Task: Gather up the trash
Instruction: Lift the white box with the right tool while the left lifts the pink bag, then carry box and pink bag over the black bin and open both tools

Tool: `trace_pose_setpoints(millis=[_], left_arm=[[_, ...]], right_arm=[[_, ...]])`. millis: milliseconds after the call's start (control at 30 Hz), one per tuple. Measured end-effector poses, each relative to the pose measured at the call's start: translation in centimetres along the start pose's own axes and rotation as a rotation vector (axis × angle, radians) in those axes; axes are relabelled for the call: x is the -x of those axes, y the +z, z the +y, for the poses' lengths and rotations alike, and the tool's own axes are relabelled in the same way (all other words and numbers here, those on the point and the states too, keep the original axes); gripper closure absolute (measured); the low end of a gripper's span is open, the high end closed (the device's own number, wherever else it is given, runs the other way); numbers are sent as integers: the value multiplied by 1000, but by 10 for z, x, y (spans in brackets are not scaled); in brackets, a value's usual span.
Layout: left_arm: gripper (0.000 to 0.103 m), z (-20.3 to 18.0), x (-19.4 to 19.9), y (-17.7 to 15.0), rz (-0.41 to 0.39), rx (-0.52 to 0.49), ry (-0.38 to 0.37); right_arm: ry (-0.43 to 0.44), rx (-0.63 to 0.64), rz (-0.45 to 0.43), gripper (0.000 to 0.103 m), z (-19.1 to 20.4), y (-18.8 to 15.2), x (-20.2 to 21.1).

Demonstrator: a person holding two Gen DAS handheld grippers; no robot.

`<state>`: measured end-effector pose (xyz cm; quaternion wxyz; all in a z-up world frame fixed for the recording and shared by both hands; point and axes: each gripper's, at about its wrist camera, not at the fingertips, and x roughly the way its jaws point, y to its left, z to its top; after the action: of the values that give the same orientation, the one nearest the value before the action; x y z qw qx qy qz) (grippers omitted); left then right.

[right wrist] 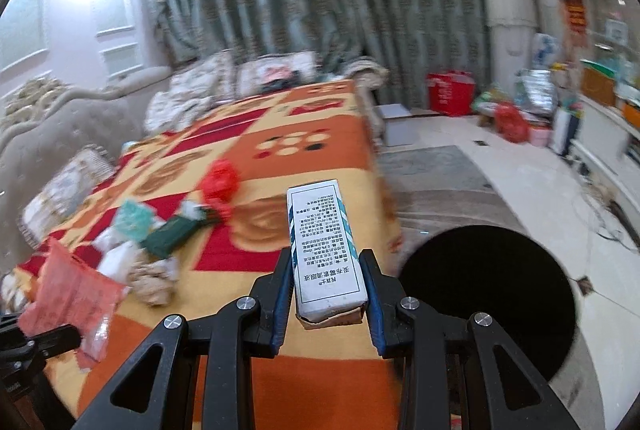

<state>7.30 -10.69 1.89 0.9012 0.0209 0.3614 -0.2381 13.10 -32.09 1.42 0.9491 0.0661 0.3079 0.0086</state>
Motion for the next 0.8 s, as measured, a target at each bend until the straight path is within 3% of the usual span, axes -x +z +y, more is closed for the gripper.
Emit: trace_pose_setpoints(millis=[233, 367, 500, 800], left_arm=[[96, -46, -41, 40, 17, -93, -108], [96, -76, -73, 63, 51, -116, -184], [96, -110, -115, 79, 101, -173, -211], [95, -144, -181, 90, 180, -178, -209]], right_arm=[[-156, -107, 39, 72, -61, -1, 1], [-176, -165, 50, 72, -92, -2, 3], [-191, -206, 80, 72, -117, -5, -2], [-171, -298, 110, 71, -151, -2, -11]])
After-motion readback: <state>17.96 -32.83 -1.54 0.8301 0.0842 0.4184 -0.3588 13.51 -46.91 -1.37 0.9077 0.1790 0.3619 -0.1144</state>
